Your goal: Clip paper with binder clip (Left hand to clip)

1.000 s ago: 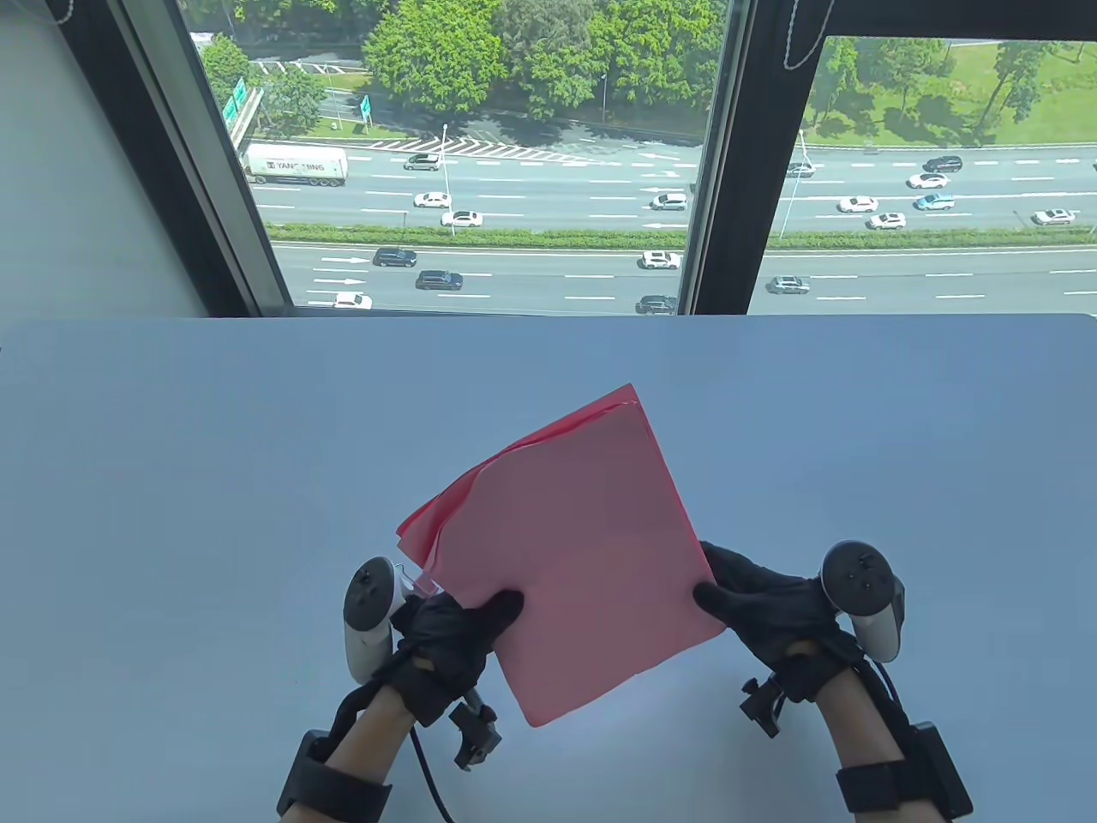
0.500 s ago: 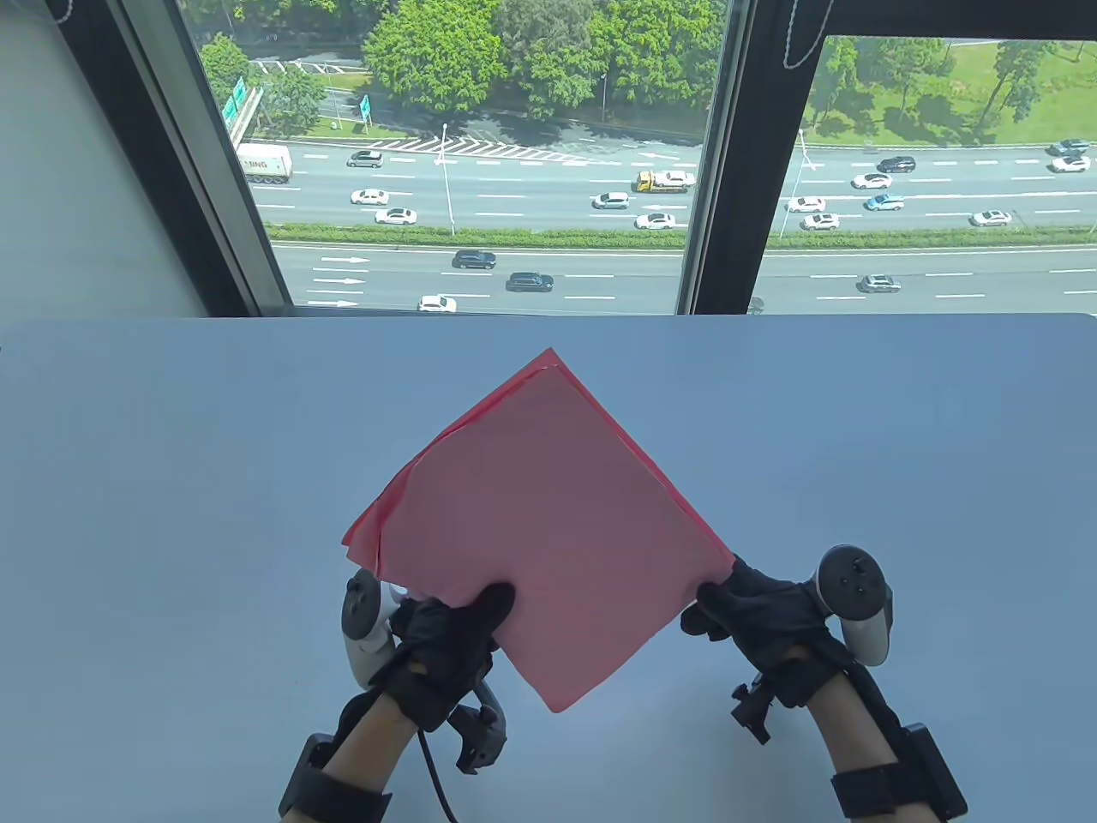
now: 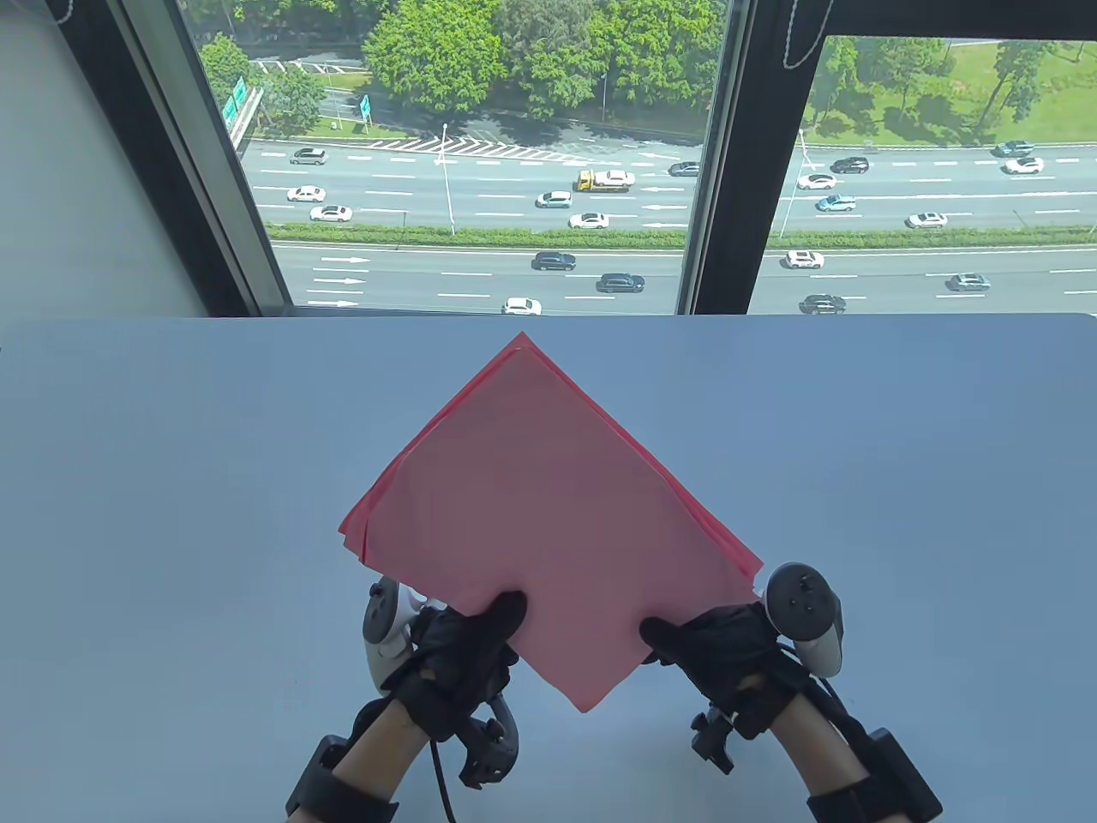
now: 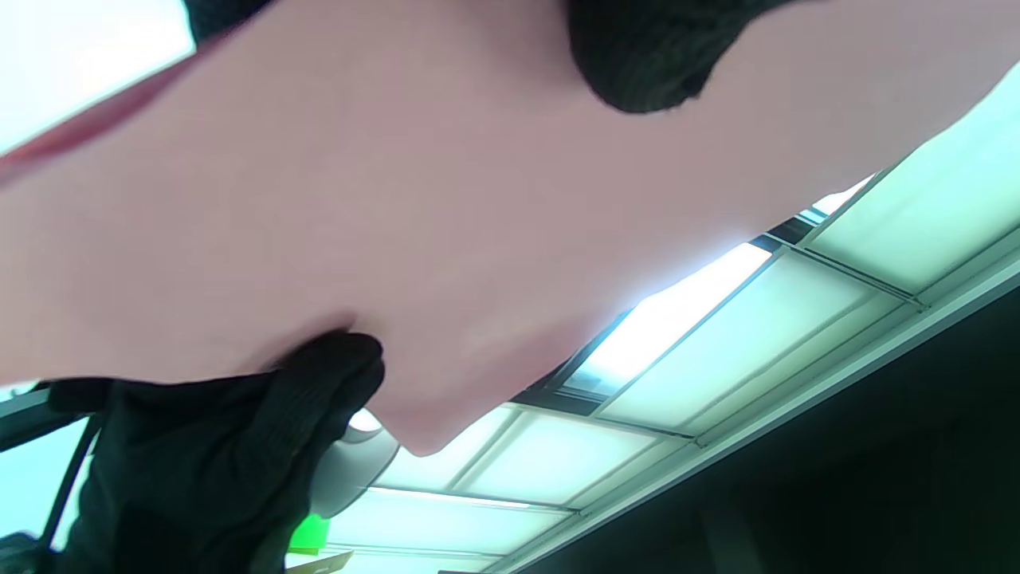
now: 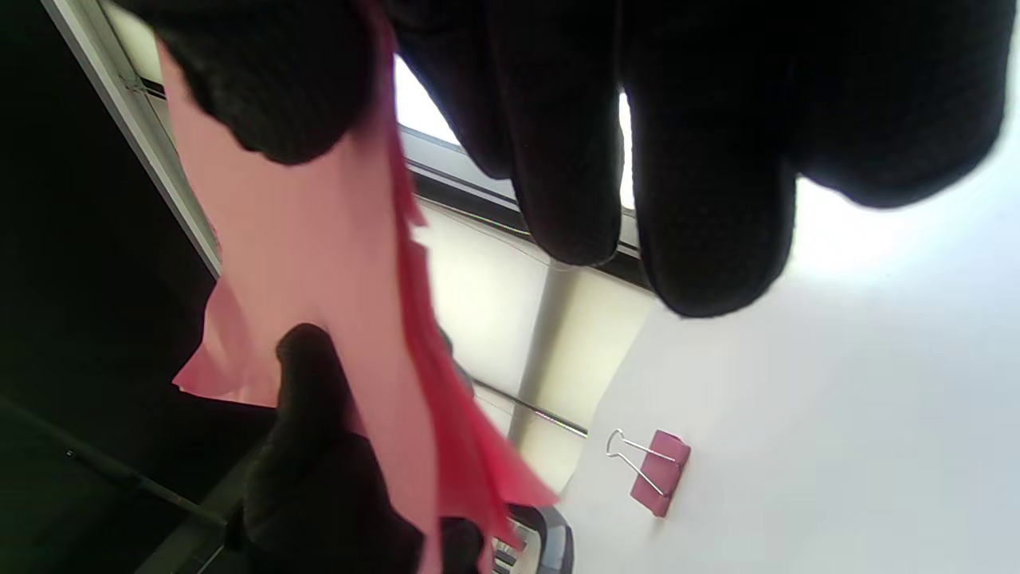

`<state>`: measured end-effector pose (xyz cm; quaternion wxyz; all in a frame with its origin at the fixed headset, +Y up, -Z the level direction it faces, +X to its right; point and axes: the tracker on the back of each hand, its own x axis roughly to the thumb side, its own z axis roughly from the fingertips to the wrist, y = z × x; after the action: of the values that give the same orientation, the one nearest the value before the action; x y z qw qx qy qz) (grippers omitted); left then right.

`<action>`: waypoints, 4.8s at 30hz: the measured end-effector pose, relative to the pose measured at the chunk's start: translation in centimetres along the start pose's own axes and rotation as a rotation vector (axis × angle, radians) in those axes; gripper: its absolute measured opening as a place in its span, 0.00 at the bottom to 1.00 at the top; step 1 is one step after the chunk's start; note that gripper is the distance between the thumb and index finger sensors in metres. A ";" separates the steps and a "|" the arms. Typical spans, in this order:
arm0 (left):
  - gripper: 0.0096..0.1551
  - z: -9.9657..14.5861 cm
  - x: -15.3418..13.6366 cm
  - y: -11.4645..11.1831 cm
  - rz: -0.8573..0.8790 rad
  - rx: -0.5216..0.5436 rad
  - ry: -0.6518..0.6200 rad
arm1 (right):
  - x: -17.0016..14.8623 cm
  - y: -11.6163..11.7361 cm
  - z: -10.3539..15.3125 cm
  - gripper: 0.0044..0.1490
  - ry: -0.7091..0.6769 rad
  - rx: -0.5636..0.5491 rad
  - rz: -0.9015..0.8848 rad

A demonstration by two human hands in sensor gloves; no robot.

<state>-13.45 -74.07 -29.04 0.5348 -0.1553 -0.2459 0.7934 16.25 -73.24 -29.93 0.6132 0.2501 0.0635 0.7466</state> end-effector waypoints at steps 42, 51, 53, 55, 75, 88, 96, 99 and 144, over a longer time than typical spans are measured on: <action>0.43 2.4 5.6 7.0 -0.751 0.501 -0.030 | -0.2 -9.8 1.3 0.27 0.144 -0.128 0.114; 0.61 1.4 4.0 6.0 -0.827 0.258 0.136 | -0.1 -9.0 1.1 0.27 0.159 0.039 0.070; 0.53 1.2 3.9 6.0 -0.803 0.230 0.151 | -0.1 -8.8 1.0 0.27 0.166 0.055 0.077; 0.43 1.0 3.2 5.7 -0.730 0.141 0.179 | 0.0 -8.6 1.0 0.27 0.170 0.052 0.111; 0.30 0.2 1.2 4.0 -0.920 0.120 0.016 | 0.1 -6.5 0.8 0.30 0.009 -0.158 0.368; 0.29 0.3 0.5 4.7 -0.896 0.088 0.104 | -1.1 -5.6 0.5 0.30 0.095 -0.048 0.374; 0.27 0.3 2.0 5.6 -0.686 -0.008 0.185 | -0.6 -7.6 0.6 0.30 0.141 0.013 0.142; 0.27 0.2 2.1 5.6 -0.617 -0.064 0.215 | -1.0 -7.9 0.7 0.29 0.182 0.094 0.046; 0.27 0.6 2.1 6.3 -0.351 0.089 0.098 | -2.9 -8.7 1.5 0.56 0.252 -0.143 -0.053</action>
<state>-19.37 -74.23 -32.00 0.6825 -0.1246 -0.2078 0.6896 24.95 -74.21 -32.99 0.6364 0.1083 0.0931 0.7580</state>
